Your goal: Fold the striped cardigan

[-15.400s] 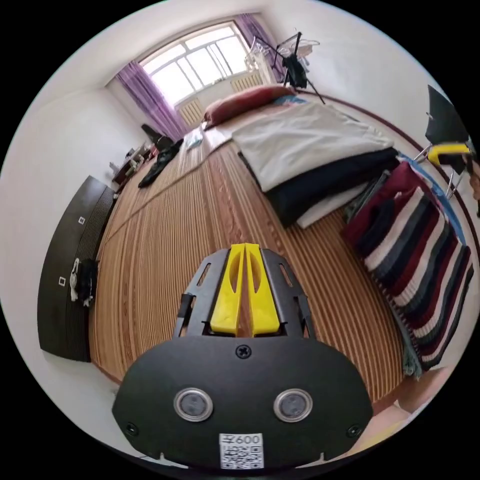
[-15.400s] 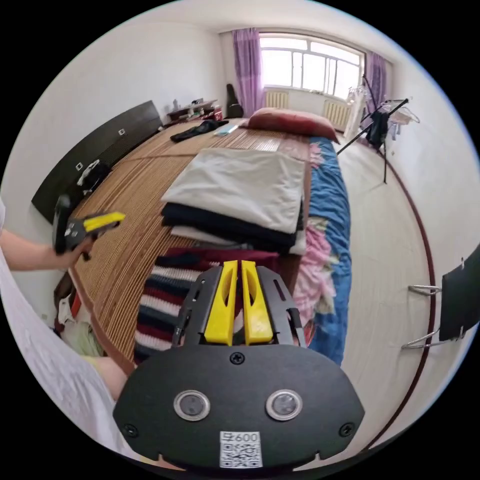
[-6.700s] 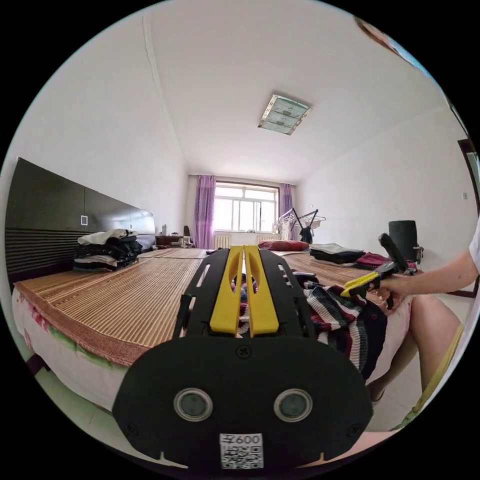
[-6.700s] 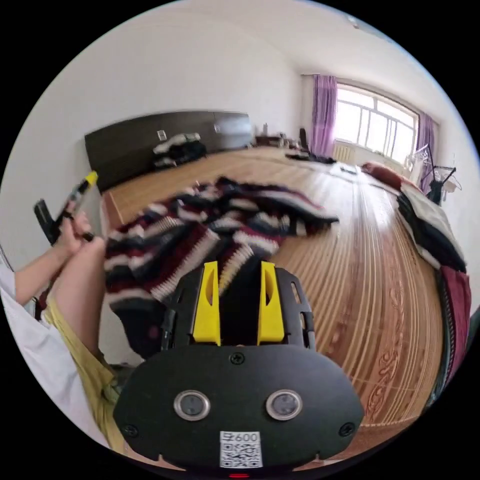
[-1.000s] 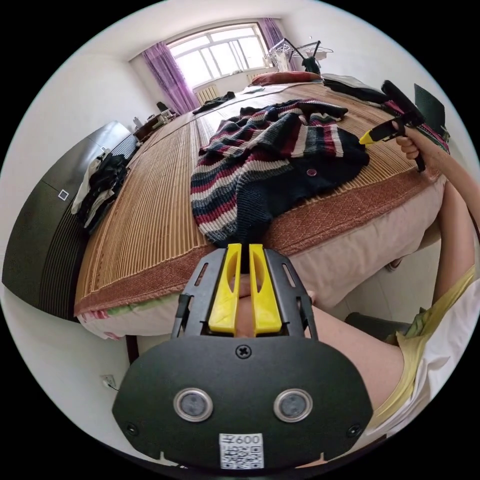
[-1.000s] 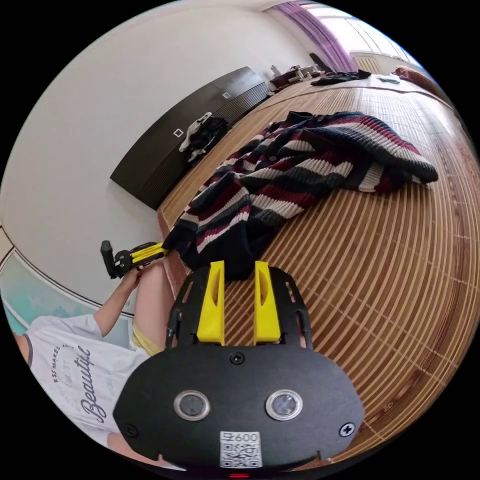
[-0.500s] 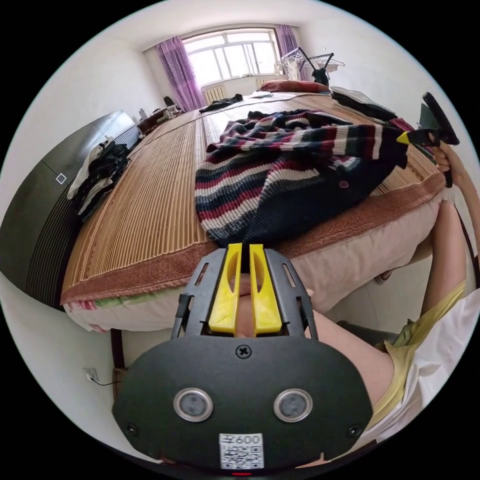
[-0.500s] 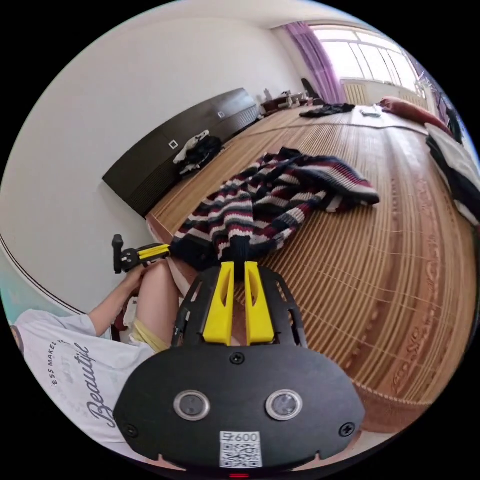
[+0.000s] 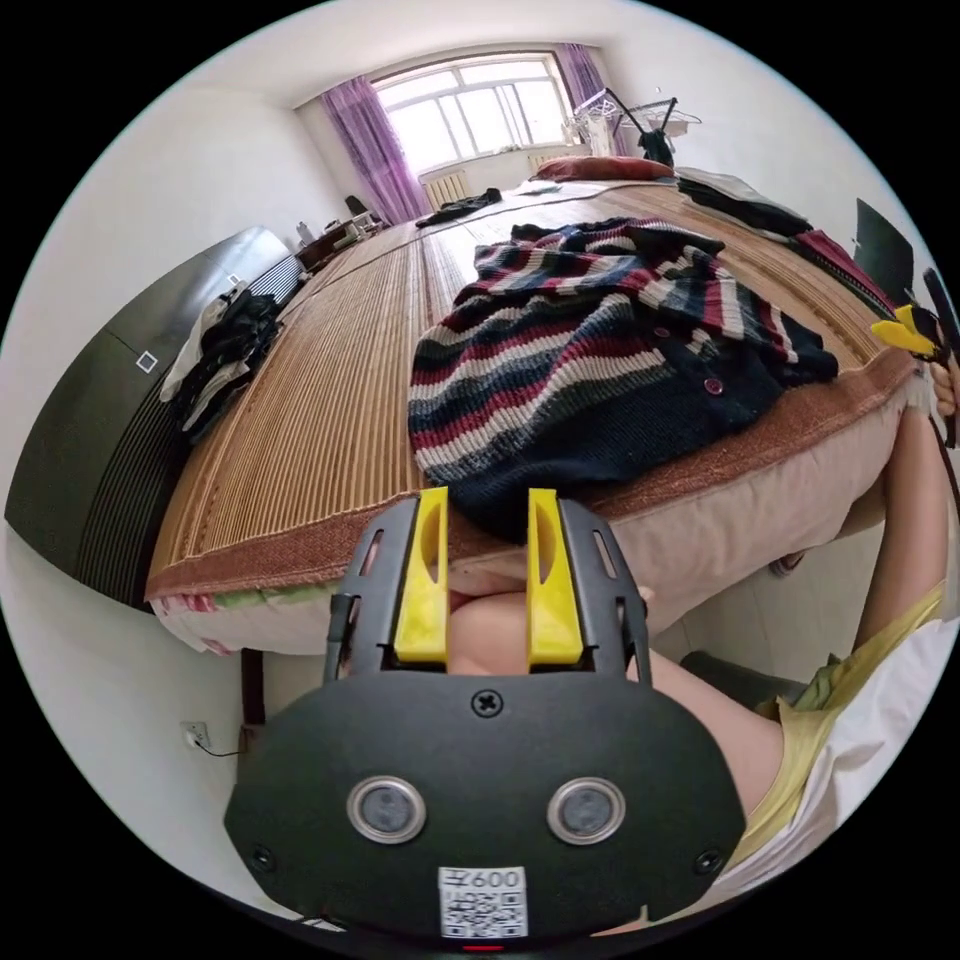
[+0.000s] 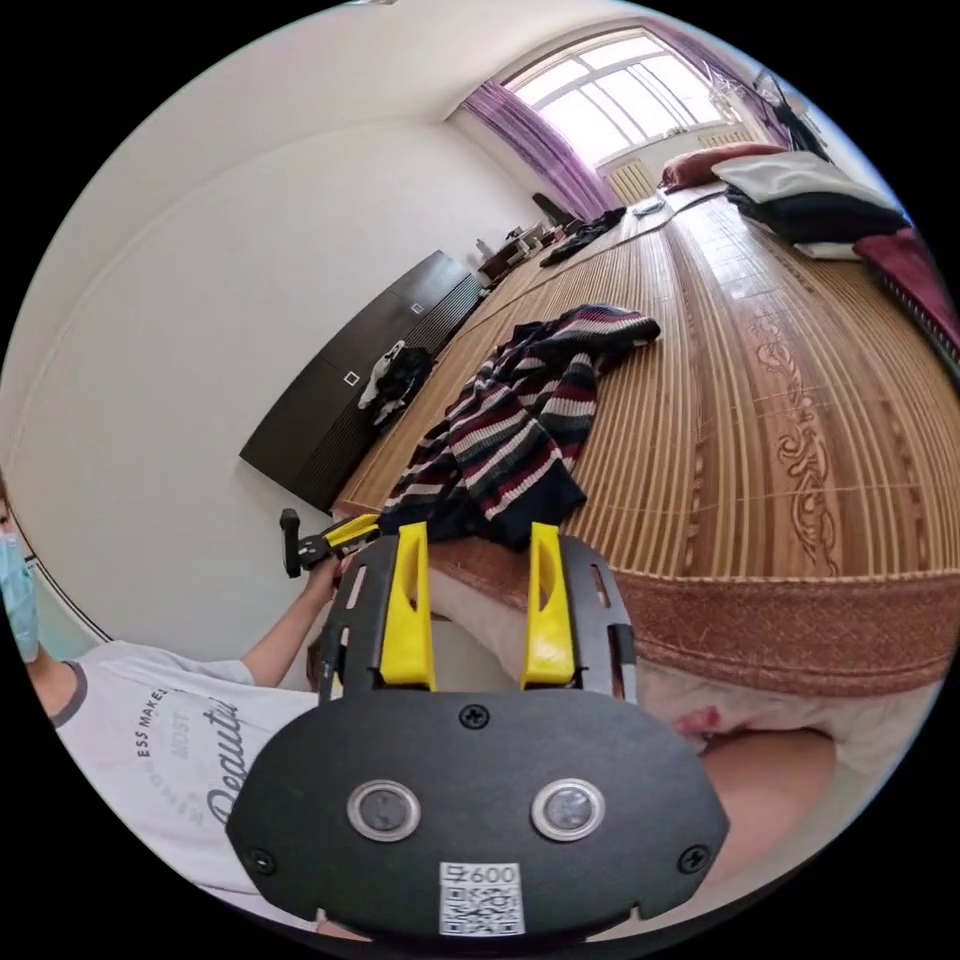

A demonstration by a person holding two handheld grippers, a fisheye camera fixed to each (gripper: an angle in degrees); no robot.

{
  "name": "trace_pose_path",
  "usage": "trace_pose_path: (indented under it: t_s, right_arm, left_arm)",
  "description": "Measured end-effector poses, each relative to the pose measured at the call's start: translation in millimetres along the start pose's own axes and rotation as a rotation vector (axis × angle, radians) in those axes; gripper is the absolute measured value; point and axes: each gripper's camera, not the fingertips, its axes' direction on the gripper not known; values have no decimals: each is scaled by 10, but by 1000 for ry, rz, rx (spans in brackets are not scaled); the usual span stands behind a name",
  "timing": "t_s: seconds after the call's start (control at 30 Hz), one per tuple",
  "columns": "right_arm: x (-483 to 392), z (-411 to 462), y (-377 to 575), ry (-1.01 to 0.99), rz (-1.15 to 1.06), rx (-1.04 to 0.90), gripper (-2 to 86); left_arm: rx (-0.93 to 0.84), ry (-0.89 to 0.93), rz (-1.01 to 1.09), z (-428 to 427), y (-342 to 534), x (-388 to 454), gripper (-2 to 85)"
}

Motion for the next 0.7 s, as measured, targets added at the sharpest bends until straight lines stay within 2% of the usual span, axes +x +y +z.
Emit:
trace_pose_path:
  t_s: [0.07,0.2,0.3,0.37,0.5,0.57,0.63,0.7]
  right_arm:
    - [103,230,-173,96,23,-10,120]
    - [355,502,-495,165,90,-17,112]
    - [362,723,-695,293,68,-132,69]
    - [188,840,-773,383,-32,-257,13]
    - [99,766,-859,323,-55,-279,-5]
    - [27,570,-1017,214,-22,-196,-8]
    - [-164,452,-1265,138,-3,-74,-8]
    - [-548,532,-1609,73,-32,38,-8]
  left_arm:
    - [21,-36,-4,-103,45,48,118]
    - [83,-123,77,-330,183,358,111]
    - [129,-157,146,-447,289,537,91]
    - [137,-133,136,-502,342,520,82]
    - [199,-84,-20,-696,527,301,75]
    - [235,-100,-100,-793,632,246,72]
    - [259,-160,-149,-869,702,290,70]
    - [259,-326,-150,-937,662,527,64]
